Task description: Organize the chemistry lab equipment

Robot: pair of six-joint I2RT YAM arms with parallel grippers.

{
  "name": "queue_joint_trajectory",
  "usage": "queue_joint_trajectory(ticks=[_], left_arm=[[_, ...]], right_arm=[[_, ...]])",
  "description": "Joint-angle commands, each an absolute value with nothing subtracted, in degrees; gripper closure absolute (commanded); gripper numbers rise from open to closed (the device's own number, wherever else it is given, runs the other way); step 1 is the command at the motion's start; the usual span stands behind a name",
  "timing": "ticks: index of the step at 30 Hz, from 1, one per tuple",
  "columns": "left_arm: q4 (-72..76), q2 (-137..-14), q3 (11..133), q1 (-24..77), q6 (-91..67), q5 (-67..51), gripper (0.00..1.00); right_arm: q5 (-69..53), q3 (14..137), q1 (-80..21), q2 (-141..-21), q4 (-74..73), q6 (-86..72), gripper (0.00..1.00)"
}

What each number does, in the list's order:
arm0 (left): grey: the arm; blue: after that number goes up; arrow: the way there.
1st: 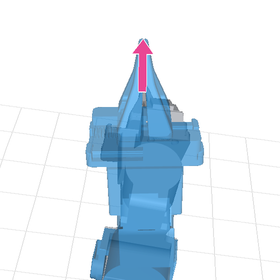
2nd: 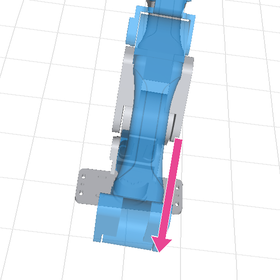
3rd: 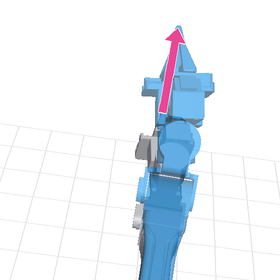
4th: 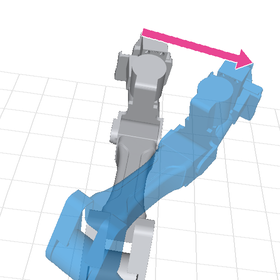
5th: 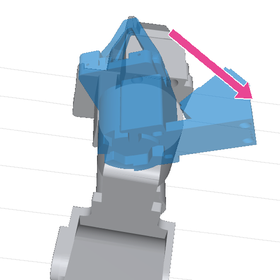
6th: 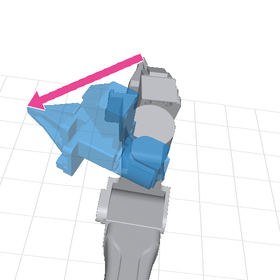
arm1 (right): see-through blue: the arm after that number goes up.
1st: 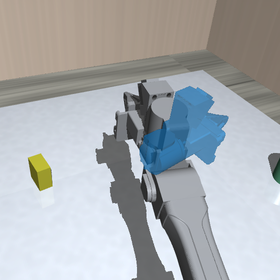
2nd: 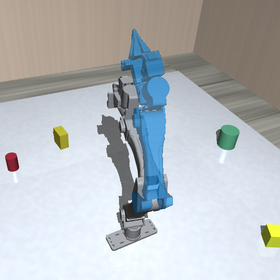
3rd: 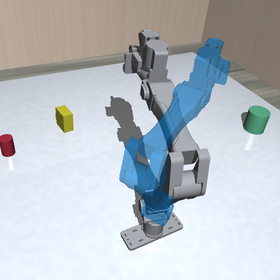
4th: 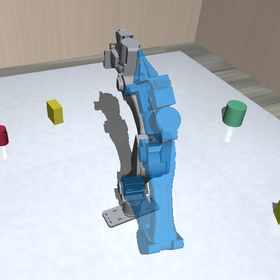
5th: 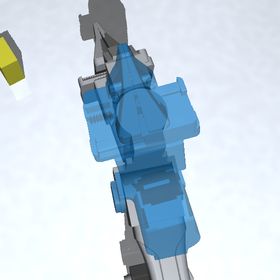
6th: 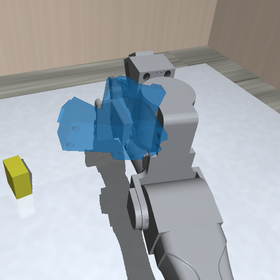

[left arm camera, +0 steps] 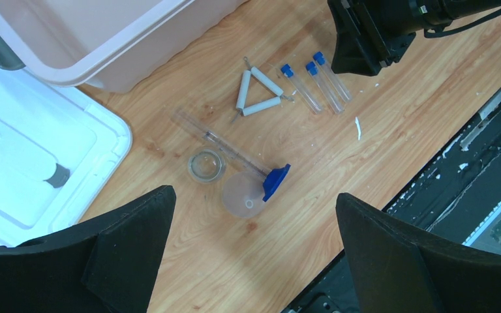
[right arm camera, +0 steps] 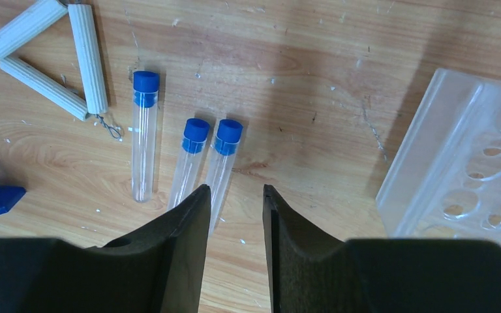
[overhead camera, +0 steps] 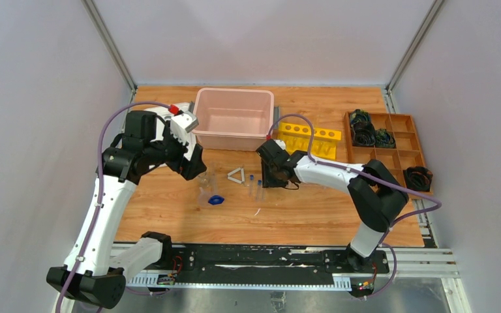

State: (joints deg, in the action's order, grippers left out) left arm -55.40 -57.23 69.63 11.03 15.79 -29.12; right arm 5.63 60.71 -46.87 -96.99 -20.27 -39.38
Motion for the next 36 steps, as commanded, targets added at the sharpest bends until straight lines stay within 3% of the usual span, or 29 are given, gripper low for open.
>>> queue_joint_trajectory(ticks=[1, 17, 28, 32, 36], left_arm=[[-54.8, -56.3, 69.9, 11.2, 15.6, -29.2, 0.00], [-54.8, -56.3, 71.1, 11.2, 15.6, -29.3, 0.00], [-54.8, -56.5, 71.4, 11.2, 16.0, -29.2, 0.00], [-54.8, -56.5, 70.7, 11.2, 15.7, -29.7, 0.00], [-54.7, -56.1, 70.4, 11.2, 15.8, -30.3, 0.00]], right_arm=[[5.1, 61.9, -47.7, -97.8, -19.8, -40.6, 0.61], [6.8, 66.7, -47.5, -105.6, -22.5, -38.3, 0.63], [12.9, 72.4, -47.5, -109.0, -30.3, -36.4, 0.83], [15.6, 75.0, -47.5, -108.6, -33.5, -35.4, 0.99], [15.1, 75.6, -47.5, -103.7, -33.7, -35.5, 1.00]])
